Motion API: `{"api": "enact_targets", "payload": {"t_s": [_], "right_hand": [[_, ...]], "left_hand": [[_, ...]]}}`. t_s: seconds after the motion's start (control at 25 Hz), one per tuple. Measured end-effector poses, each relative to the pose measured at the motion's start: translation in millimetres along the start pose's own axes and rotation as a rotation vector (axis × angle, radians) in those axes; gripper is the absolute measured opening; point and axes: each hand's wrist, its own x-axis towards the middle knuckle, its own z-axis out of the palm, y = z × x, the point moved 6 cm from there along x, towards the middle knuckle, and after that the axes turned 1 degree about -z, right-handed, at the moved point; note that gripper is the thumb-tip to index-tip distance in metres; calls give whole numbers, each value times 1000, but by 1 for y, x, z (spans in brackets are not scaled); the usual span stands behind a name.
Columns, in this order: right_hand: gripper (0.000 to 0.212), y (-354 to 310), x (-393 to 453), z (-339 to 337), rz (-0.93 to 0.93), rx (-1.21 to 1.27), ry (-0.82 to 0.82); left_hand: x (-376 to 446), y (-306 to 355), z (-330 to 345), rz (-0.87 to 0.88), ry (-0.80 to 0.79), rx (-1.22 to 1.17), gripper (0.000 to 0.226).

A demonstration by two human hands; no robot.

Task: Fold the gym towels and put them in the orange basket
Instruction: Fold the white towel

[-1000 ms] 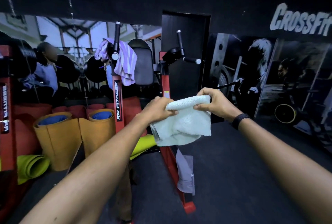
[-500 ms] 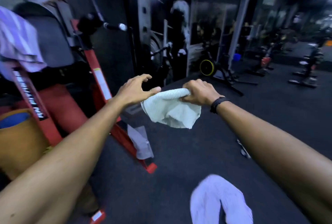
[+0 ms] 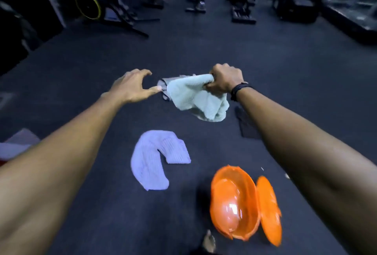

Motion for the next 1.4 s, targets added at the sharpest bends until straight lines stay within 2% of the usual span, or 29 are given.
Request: {"api": "enact_targets", "payload": {"t_s": [0.16,0.4,0.6,0.8,0.92,1.08,1.16,1.24,1.32,1.4], "right_hand": [[33,128,-29,72,208,5,-83],[40,261,-99,190,479,8,-277],[44,315,-141,300,691,91,-373],[41,355,-167,469,941,232,-402],[35,369,-173,578,1054,373,-399],[23,395,-166,701,1035,656,-317],[29,413,-174,745,1093,766,-240],[41,430,-192,793,1156,679,-236],[48,435,-207,837,1091,494,-345],[53,429,-210,872,987,401,-376]], "left_hand": [[34,93,119,140,-178,52,75],[54,165,277,216,-447,80,74],[80,188,388,317,-582,149,76],[102,198,550,490,-641,230,85],[100,189,657,536,-674,254,87],[79,176,784,580,-776,234,86],[72,169,832,588,-791,228,86],[66,165,881,623,-789,246,84],[61,170,922,709,-772,287,80],[57,182,963,814,-766,354,77]]}}
